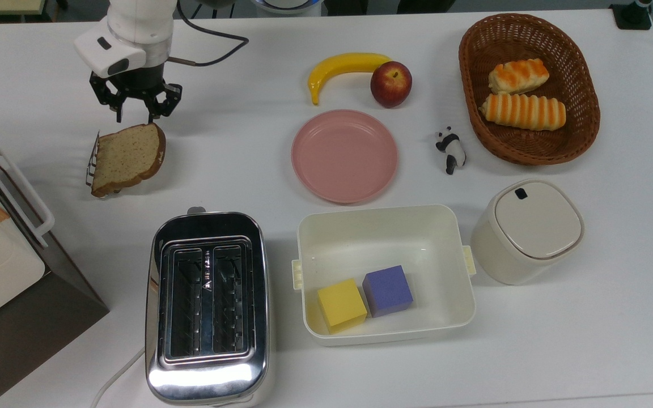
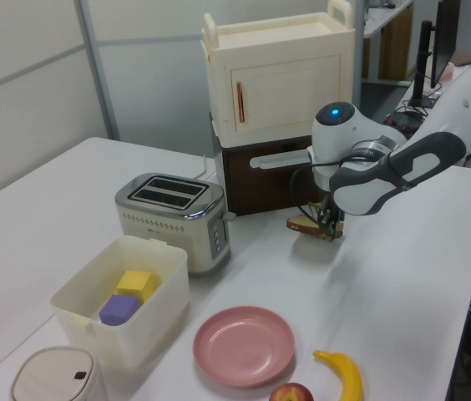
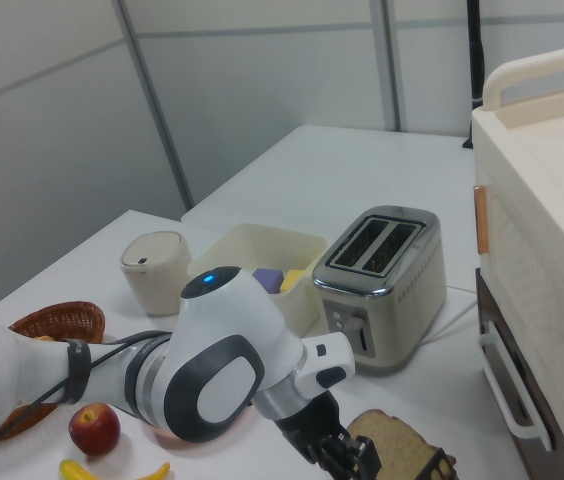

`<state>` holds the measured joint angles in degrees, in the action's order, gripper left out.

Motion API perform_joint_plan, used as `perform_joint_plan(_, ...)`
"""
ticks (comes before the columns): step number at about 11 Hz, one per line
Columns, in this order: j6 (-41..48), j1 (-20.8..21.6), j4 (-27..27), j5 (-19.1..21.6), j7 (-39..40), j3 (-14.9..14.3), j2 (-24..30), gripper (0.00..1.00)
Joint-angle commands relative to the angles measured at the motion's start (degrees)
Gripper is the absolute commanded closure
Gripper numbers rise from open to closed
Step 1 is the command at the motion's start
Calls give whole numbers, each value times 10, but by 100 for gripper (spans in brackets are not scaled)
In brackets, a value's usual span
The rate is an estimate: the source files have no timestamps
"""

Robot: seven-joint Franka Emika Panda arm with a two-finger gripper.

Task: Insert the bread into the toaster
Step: 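Lower the open gripper and close it on the bread slice's crust, then lift the bread slice up out of the metal rack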

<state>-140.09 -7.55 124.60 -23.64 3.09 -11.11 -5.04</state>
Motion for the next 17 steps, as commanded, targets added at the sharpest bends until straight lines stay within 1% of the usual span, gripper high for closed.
perform_joint_plan(1,-8,-4,0,-10,9,0,6,47)
perform_joint_plan(7,-8,-6,-1,-10,9,0,6,47)
perform_joint_plan(8,-8,-8,-9,-10,9,1,6,48)
perform_joint_plan(9,-8,-16,-13,-9,10,1,7,50)
perform_joint_plan(11,-8,-17,-18,-9,14,1,7,55)
perform_joint_plan(13,-8,-18,-21,-9,28,1,6,77)
perform_joint_plan(14,-8,-19,-21,-9,35,1,8,84)
perform_joint_plan(15,-8,-19,-22,-8,36,1,8,89)
perform_joint_plan(17,-7,-19,-30,-8,36,0,8,93)
